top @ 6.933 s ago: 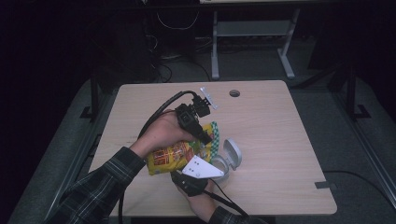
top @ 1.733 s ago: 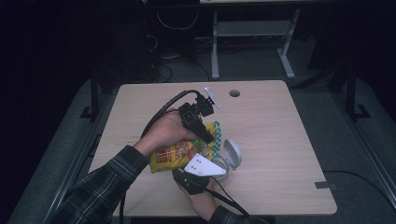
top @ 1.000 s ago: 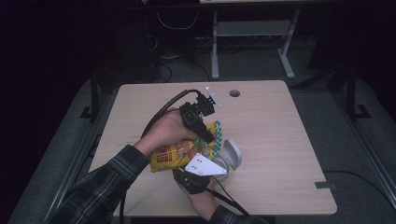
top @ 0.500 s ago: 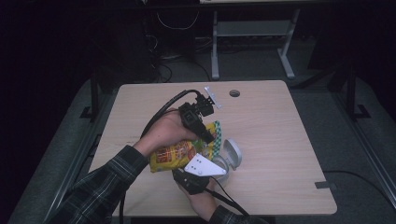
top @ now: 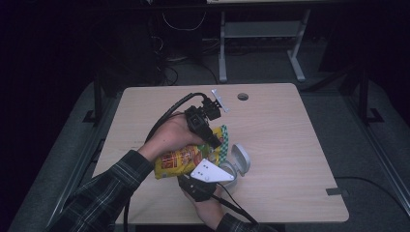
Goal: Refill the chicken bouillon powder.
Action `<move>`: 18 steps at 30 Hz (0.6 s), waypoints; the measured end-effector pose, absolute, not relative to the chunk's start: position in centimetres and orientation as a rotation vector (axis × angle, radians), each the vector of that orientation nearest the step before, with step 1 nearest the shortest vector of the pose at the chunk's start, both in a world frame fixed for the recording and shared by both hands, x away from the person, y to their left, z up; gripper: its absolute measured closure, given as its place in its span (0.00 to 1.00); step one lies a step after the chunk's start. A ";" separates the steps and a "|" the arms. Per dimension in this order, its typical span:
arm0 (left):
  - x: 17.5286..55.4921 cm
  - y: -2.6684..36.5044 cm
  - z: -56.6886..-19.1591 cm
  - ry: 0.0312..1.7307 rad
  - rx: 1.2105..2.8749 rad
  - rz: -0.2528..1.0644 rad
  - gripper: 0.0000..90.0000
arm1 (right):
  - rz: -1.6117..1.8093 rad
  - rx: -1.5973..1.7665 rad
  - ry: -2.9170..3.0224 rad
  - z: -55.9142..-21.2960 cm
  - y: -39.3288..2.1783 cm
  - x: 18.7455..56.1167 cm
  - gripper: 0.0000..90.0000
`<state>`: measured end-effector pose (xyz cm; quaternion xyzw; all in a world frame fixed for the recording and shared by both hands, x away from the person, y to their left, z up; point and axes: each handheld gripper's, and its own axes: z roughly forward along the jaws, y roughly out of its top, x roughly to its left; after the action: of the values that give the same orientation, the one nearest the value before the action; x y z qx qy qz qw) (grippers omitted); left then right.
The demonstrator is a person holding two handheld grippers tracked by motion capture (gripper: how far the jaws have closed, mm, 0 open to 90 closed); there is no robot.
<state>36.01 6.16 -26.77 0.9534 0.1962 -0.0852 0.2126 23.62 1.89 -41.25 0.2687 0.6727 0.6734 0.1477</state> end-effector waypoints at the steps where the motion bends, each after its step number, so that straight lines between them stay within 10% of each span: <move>1: 36.0 6.2 -26.7 0.547 2.648 -0.237 1.00 | 1.938 0.774 1.935 -41.2 1.9 23.6 1.00; 18: 36.2 5.5 -26.3 0.544 2.657 -0.223 1.00 | 1.960 0.799 1.914 -40.9 1.6 23.9 1.00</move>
<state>36.20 5.54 -26.31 0.9549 0.1956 -0.0800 0.2084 23.93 1.58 -40.89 0.2771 0.6638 0.6797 0.1435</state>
